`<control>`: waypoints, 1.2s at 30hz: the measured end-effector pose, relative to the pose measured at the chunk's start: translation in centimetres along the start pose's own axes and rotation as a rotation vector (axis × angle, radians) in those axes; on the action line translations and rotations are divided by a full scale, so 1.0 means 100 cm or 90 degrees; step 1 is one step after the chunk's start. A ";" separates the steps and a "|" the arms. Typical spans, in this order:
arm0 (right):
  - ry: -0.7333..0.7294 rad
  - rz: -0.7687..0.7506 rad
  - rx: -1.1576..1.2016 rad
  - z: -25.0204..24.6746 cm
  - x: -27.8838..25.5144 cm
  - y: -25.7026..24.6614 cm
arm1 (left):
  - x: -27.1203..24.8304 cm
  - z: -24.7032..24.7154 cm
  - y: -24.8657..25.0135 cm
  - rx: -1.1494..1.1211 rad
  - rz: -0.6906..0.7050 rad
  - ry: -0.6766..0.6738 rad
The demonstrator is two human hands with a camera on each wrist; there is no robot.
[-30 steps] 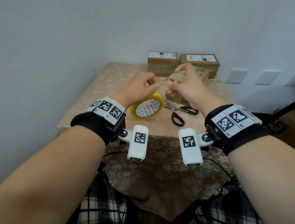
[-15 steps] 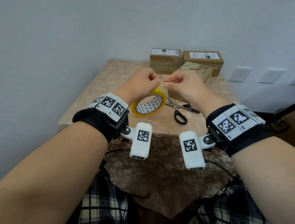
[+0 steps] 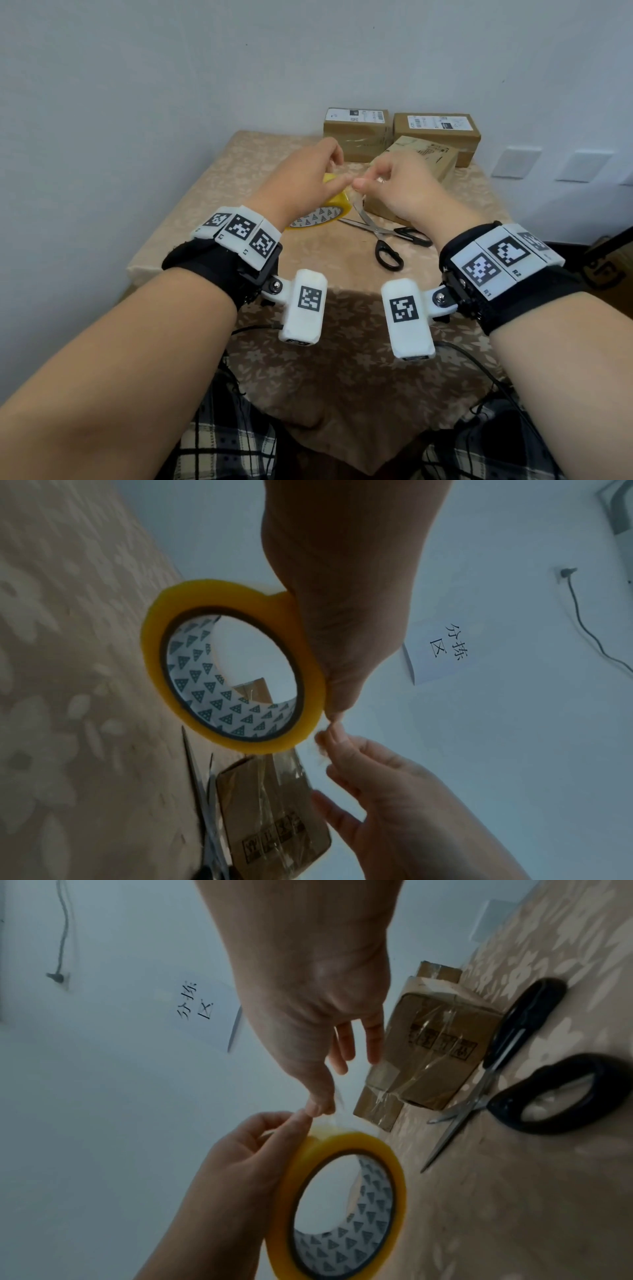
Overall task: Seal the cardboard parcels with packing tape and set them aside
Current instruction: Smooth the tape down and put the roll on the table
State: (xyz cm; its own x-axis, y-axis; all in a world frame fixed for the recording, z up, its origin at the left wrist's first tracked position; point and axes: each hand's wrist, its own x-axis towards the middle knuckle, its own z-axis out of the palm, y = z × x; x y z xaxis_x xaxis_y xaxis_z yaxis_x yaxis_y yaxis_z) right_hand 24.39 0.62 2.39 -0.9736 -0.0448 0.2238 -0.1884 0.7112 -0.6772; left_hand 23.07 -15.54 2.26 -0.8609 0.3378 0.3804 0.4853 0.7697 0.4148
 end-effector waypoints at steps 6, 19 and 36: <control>0.038 0.047 -0.101 -0.017 0.004 0.029 | 0.003 -0.002 -0.032 0.130 -0.067 0.048; -0.255 0.020 -0.349 0.010 -0.007 0.051 | 0.015 0.047 -0.030 0.173 -0.054 -0.046; 0.003 -0.047 -0.315 -0.011 0.038 0.065 | 0.062 0.084 -0.006 -0.489 -0.299 0.006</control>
State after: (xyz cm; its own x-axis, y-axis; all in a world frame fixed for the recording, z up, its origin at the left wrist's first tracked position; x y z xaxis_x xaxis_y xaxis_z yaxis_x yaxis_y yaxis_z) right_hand 19.56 5.80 -0.39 -0.9592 -0.1060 0.2621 -0.1726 0.9537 -0.2461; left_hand 16.18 -9.34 -2.52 -0.9966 0.0729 0.0381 0.0554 0.2526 0.9660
